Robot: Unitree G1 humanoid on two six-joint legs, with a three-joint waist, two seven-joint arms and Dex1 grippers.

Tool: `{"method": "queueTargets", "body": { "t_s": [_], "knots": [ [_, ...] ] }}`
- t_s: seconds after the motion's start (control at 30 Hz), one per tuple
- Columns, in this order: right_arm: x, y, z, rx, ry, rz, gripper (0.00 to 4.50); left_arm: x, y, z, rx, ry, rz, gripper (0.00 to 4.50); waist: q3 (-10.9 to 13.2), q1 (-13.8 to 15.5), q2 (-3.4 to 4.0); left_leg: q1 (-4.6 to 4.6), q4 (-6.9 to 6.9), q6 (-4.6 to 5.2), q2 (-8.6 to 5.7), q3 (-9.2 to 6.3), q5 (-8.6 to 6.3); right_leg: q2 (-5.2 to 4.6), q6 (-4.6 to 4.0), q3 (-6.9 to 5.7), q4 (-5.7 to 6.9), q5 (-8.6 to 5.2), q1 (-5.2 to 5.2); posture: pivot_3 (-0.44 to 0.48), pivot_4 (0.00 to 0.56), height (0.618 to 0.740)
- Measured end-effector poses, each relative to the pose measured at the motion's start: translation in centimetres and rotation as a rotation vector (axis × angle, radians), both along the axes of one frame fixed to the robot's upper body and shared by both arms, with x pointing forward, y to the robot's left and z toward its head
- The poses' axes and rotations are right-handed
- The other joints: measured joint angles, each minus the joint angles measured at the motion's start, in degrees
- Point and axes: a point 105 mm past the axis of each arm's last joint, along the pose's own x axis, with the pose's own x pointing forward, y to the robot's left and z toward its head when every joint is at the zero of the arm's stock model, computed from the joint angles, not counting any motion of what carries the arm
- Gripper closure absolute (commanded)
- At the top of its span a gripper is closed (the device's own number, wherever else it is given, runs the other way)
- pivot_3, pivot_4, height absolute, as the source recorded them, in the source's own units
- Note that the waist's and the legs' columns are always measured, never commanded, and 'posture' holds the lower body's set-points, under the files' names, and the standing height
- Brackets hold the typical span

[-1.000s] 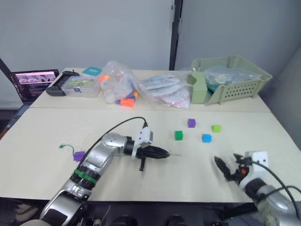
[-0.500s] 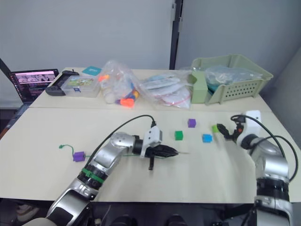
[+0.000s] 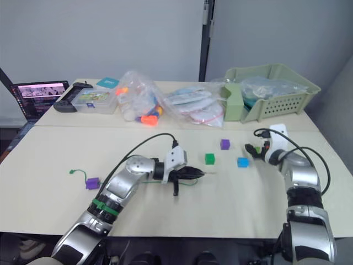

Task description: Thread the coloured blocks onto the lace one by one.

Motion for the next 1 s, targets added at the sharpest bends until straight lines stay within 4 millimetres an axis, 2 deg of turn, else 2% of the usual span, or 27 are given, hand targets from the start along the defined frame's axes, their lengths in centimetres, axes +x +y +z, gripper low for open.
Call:
{"method": "queueTargets", "body": {
  "t_s": [0.17, 0.27, 0.5, 0.7, 0.87, 1.0],
  "knots": [
    [0.5, 0.3, -1.3, -0.001, 0.030, -0.037, 0.04, 0.2, 0.2, 0.0, 0.001, -0.004, 0.015, 4.50, 0.00, -0.05, 0.00, 0.01, 0.00, 0.00, 0.00, -0.01, 0.00, 0.00, -0.01, 0.00, 0.02, 0.00, 0.00, 0.000, 0.150, 0.737],
    [0.7, 0.0, -1.4, -0.014, 0.023, -0.060, 0.86, 0.2, 0.2, 0.0, 0.002, -0.006, 0.020, 4.50, 0.00, -0.10, 0.00, 0.02, 0.00, 0.00, 0.00, -0.01, 0.00, -0.01, -0.01, 0.00, 0.01, 0.01, 0.01, 0.000, 0.150, 0.737],
    [0.7, -0.1, -1.9, -0.002, 0.023, -0.077, 3.28, 0.2, 0.2, 0.0, 0.001, -0.006, 0.019, 4.50, 0.00, -0.13, 0.01, 0.01, 0.00, 0.00, 0.00, -0.01, 0.00, -0.01, -0.01, 0.00, 0.02, 0.01, 0.01, 0.000, 0.150, 0.737],
    [0.3, -0.7, -1.5, 0.065, 0.002, -0.102, 3.33, 0.3, 0.0, 0.1, -0.001, -0.006, 0.011, 4.50, 0.00, -0.03, 0.01, -0.01, -0.01, 0.00, -0.01, -0.01, 0.00, -0.02, 0.00, 0.00, 0.01, 0.01, 0.00, 0.000, 0.150, 0.737],
    [-0.5, -1.0, 0.4, 0.083, -0.054, -0.100, 3.33, 0.2, -0.6, 0.2, -0.014, -0.009, -0.018, 4.50, 0.00, -0.02, 0.01, -0.02, -0.01, 0.00, -0.01, -0.02, 0.00, -0.02, 0.00, -0.01, 0.01, 0.01, -0.01, 0.000, 0.150, 0.737],
    [-3.5, -2.2, 1.9, 0.091, -0.093, -0.102, 3.33, 0.2, -1.3, 0.1, -0.018, 0.003, -0.052, 4.50, -0.01, 0.50, 0.02, -0.12, -0.01, 0.02, -0.03, -0.12, -0.01, -0.02, 0.00, -0.08, -0.01, 0.00, -0.02, 0.000, 0.150, 0.737]
  ]
}}
